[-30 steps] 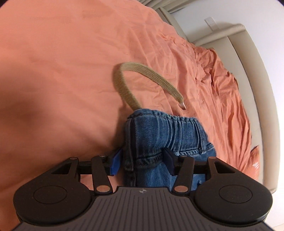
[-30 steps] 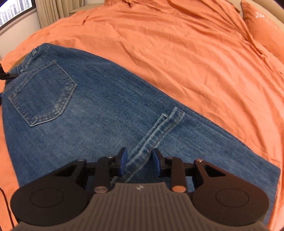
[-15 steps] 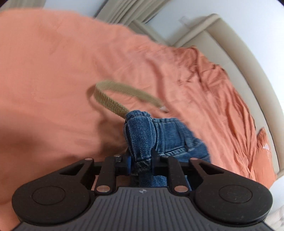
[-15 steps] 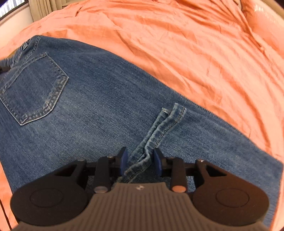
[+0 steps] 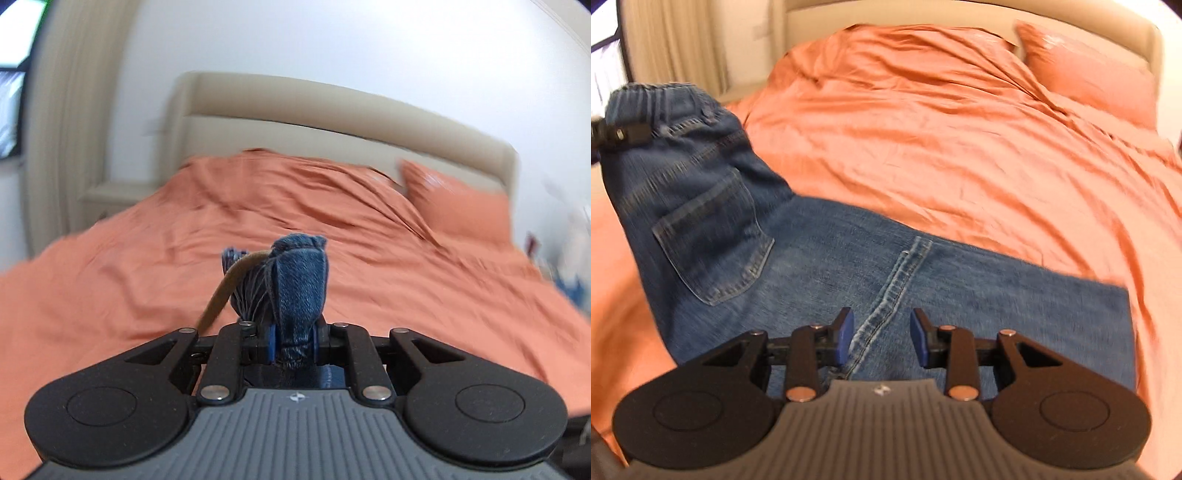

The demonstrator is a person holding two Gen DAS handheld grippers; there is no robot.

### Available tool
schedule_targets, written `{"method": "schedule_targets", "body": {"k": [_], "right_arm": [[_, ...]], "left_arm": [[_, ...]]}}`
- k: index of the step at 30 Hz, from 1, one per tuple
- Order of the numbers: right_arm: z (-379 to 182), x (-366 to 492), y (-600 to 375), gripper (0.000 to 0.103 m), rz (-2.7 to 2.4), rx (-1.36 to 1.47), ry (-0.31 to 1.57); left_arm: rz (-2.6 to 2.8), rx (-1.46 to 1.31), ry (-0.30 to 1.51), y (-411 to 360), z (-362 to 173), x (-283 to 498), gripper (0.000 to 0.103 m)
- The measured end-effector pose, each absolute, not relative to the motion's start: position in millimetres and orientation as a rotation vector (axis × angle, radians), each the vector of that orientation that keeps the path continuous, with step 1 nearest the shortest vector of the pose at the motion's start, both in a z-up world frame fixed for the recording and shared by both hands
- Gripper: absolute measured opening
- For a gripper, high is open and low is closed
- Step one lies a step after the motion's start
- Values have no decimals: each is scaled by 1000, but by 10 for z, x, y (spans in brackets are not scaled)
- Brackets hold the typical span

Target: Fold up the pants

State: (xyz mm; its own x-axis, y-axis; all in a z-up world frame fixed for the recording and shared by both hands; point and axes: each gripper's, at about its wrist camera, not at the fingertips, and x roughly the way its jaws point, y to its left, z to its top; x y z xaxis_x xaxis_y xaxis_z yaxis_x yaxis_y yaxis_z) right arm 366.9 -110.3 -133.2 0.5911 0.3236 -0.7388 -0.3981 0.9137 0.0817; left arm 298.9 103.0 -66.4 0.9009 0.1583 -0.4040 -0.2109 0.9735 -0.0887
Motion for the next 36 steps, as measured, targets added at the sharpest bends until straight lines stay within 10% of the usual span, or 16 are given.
{"method": "schedule_targets", "body": {"k": [14, 26, 36], "right_arm": [[-1523, 3147, -1759, 30, 259, 13, 861], [-1598, 3037, -1694, 32, 311, 42, 886], [-1426, 3046, -1527, 36, 348, 49, 847]], "left_arm": [[-104, 334, 770, -460, -1812, 2922, 24], [-345, -5, 886, 28, -1511, 3004, 62], [-379, -184, 784, 549, -1152, 2955, 69]]}}
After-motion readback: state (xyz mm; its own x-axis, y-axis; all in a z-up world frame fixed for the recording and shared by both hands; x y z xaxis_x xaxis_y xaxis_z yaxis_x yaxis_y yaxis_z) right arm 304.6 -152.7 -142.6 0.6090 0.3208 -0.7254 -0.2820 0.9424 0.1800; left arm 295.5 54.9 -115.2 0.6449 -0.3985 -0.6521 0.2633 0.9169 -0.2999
